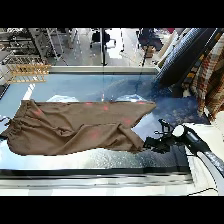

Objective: Fold the clothes and pants, and hang the long-sleeved shirts on hangers.

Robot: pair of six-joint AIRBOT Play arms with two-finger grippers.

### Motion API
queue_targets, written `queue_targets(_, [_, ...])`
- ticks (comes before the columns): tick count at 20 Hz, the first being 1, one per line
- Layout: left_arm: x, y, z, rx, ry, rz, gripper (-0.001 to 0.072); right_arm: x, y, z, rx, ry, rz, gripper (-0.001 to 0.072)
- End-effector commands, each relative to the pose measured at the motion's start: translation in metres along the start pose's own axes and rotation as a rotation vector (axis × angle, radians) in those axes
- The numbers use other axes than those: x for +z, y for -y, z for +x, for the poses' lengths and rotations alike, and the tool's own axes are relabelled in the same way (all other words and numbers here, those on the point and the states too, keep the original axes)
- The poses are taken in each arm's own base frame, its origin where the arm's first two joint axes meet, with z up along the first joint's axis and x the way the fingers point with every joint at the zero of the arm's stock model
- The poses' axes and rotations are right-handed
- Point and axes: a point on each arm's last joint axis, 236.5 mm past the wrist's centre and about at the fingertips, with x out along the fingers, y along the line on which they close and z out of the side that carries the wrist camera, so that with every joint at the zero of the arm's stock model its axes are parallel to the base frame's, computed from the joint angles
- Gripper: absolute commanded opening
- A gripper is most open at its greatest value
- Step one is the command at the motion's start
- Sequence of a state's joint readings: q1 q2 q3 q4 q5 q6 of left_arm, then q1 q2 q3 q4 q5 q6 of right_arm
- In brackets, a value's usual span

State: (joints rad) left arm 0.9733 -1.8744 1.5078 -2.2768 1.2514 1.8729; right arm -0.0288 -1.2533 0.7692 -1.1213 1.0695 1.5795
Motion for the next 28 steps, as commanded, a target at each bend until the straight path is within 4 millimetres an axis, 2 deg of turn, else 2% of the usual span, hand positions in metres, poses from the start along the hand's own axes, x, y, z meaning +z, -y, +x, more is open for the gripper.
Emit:
queue_targets(1, [0.005,0.014,0.001,-0.059,0.018,-0.019,0.0008,0.033,0.001,0.022,0.030,0.094,0.066,0.0348])
queue_targets(2, [0.004,0.015,0.001,-0.061,0.014,-0.018,0.0008,0.040,-0.003,0.024,0.053,0.115,0.087,0.0151])
queue_targets(3, [0.003,0.016,-0.003,-0.063,0.012,-0.016,0.0007,0.039,-0.007,0.021,0.061,0.113,0.065,0.0020])
queue_targets(5, [0.011,0.018,-0.018,-0.072,0.022,-0.002,0.0007,0.017,-0.009,-0.005,0.020,0.030,-0.081,0.0018])
queue_targets(7, [0.025,0.021,-0.043,-0.075,0.064,0.024,0.0006,-0.004,-0.005,-0.064,-0.082,0.013,-0.204,0.0018])
queue_targets(9, [0.041,0.027,-0.068,-0.066,0.132,0.055,0.0006,-0.007,-0.020,-0.147,-0.139,0.192,-0.269,0.0018])
queue_targets(11, [0.049,0.033,-0.085,-0.046,0.179,0.085,0.0005,0.000,-0.041,-0.227,-0.151,0.469,-0.308,0.0018])
queue_targets(12, [0.050,0.030,-0.088,-0.020,0.183,0.100,0.0005,0.007,-0.046,-0.258,-0.166,0.593,-0.332,0.0018])
queue_targets(13, [0.047,0.028,-0.085,-0.005,0.168,0.109,0.0005,0.016,-0.045,-0.272,-0.198,0.654,-0.358,0.0018])
queue_targets(14, [0.040,0.023,-0.082,0.018,0.136,0.114,0.0005,0.029,-0.041,-0.270,-0.227,0.670,-0.374,0.0019])
queue_targets(15, [0.032,0.016,-0.077,0.049,0.094,0.123,0.0006,0.048,-0.038,-0.256,-0.242,0.657,-0.395,0.0020])
queue_targets(16, [0.023,0.010,-0.071,0.078,0.047,0.132,0.0006,0.072,-0.036,-0.239,-0.255,0.645,-0.419,0.0019])
queue_targets(18, [0.006,0.002,-0.062,0.107,-0.037,0.137,0.0007,0.135,-0.026,-0.197,-0.262,0.656,-0.406,0.0034])
queue_targets(19, [-0.002,0.001,-0.057,0.105,-0.076,0.135,0.0008,0.160,-0.015,-0.172,-0.261,0.637,-0.366,0.0176])
queue_targets(20, [-0.007,0.000,-0.053,0.097,-0.104,0.131,0.0008,0.177,0.005,-0.142,-0.249,0.583,-0.277,0.0353])
queue_targets(21, [-0.011,0.000,-0.049,0.092,-0.127,0.127,0.0008,0.177,0.022,-0.111,-0.214,0.486,-0.183,0.0522])
queue_targets(22, [-0.014,-0.001,-0.046,0.090,-0.144,0.119,0.0029,0.166,0.031,-0.086,-0.162,0.379,-0.103,0.0523])
queue_targets(24, [-0.015,-0.003,-0.044,0.089,-0.150,0.108,0.0237,0.127,0.037,-0.055,-0.067,0.184,-0.079,0.0523])
queue_targets(28, [-0.015,-0.007,-0.046,0.092,-0.147,0.102,0.0270,0.046,0.057,-0.047,-0.011,0.069,0.028,0.0516])
